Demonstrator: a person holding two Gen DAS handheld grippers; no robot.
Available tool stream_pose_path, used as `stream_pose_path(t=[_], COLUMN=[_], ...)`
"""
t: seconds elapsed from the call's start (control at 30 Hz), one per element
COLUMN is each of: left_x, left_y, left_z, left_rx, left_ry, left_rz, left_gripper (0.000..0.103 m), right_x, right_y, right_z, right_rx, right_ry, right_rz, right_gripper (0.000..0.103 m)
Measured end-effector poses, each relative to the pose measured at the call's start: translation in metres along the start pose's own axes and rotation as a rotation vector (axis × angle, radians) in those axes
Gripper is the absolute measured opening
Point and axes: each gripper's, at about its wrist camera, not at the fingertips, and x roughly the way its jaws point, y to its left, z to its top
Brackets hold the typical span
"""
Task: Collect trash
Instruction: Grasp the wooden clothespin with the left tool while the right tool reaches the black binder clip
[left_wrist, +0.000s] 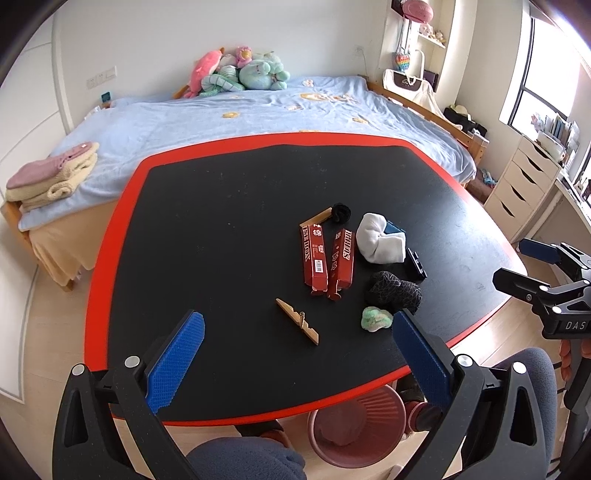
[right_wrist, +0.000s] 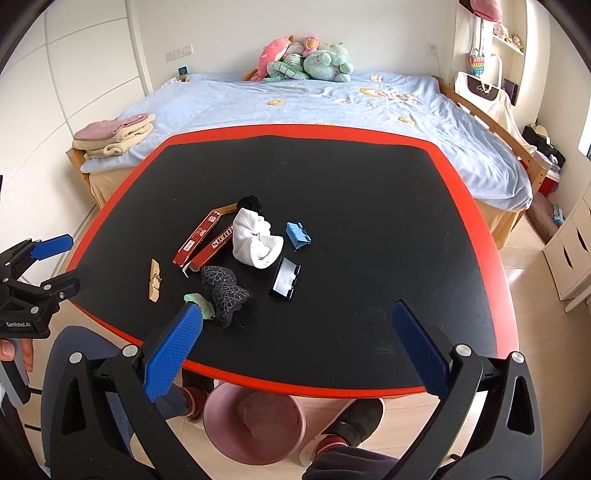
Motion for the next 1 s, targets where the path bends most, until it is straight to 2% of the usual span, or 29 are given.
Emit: stream_pose_path(t=[0.3,0.63,0.77,0.8,0.87,0.9,1.0], left_x=[0.038,0.078,0.089,0.090,0.093,0.095,0.095], left_y=[0.006,0.008,0.008,0.007,0.006,0.006,0.003], left_z=[0.002,-0.003,-0.005,-0.006,-0.007,-0.008,-0.009], left_rx=[-0.061,-0.113,-0.125,-0.125,-0.124,-0.122,-0.107], left_ry=[0.096,0.178,0.195,0.196,0.203,0.205,0.193], left_rz=[0.019,0.046,0.047,0.046,0.040,0.039,0.049], left_gripper=[0.098,0.096,0.083,0.081,0.074,0.069,0.067], right_x=[0.027,0.081,0.097,0.101,0.107,0.111,0.118], right_y=[-0.007,-0.013,-0.014,-0.014,-0.014,-0.014,-0.011], right_z=[0.008,0.016,0.016,0.016,0.016,0.016,0.015], right_rx=[0.015,0.034,0.041,0.043,0.046,0.043,0.033], right_ry=[0.039,0.118,0.138,0.142,0.153,0.162,0.173], right_rz=[0.011,0.024,0.037,0.039,0.042,0.037,0.042], right_gripper=[0.100,0.100,0.099,0.098,0.083,0.081,0.074])
